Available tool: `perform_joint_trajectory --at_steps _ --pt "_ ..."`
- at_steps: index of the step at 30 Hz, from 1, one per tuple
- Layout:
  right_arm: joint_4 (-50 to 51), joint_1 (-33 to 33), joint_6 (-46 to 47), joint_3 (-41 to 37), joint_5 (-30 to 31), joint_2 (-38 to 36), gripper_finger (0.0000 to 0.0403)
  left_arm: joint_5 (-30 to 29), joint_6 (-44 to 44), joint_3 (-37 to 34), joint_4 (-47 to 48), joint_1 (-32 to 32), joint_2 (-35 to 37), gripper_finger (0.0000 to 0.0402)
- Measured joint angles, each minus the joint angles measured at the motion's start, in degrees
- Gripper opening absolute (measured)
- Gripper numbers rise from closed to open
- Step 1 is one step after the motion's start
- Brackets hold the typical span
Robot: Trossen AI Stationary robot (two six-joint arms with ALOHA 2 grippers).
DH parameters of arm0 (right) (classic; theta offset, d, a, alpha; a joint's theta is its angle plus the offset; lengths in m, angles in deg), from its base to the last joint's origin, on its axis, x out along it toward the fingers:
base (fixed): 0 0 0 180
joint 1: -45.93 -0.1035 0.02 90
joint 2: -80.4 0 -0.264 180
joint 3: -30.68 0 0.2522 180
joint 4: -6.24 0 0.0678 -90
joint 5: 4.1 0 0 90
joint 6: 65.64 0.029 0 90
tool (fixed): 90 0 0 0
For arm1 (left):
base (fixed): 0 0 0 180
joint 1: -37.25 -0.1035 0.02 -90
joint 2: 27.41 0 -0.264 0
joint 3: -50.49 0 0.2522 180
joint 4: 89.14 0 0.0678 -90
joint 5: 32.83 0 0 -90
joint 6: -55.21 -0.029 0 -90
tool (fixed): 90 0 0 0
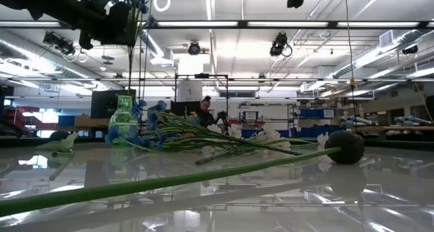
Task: Sort flowers into vase by color
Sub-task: Put the right blue flowers into the green vase
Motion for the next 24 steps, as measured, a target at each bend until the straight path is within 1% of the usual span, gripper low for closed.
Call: perform_joint_trajectory --at_steps 3,5,10,13,16,21,24 --pt "0.07 0.0 0.02 0.0 0.0 0.0 0.016 1.72 -0.07 0.0 0.0 -1.07 -0.1 0.0013" --pt "0.0 0.0 0.02 0.0 0.0 0.0 0.016 4.18 -1.03 -0.33 -0.54 -2.55 -0.44 0.0013" --pt "0.02 0.0 0.02 0.0 0.0 0.0 0.016 7.76 -0.03 -4.98 -1.31 -6.98 -0.27 0.0013" --pt "0.04 0.0 0.02 0.0 0.0 0.0 0.016 8.19 1.22 -6.86 -3.4 -8.62 0.14 0.0013" --pt "0.02 0.0 0.03 0.0 0.0 0.0 0.016 8.81 0.49 -8.4 -5.98 -9.05 0.28 0.0012" --pt "0.02 0.0 0.04 0.0 -0.02 0.0 0.016 9.02 -0.57 -9.73 -6.4 -9.05 0.34 0.0012" --pt "0.04 0.0 0.04 0.0 -0.02 0.0 0.016 9.03 -0.58 -11.99 -7.23 -9.04 0.34 0.0012"
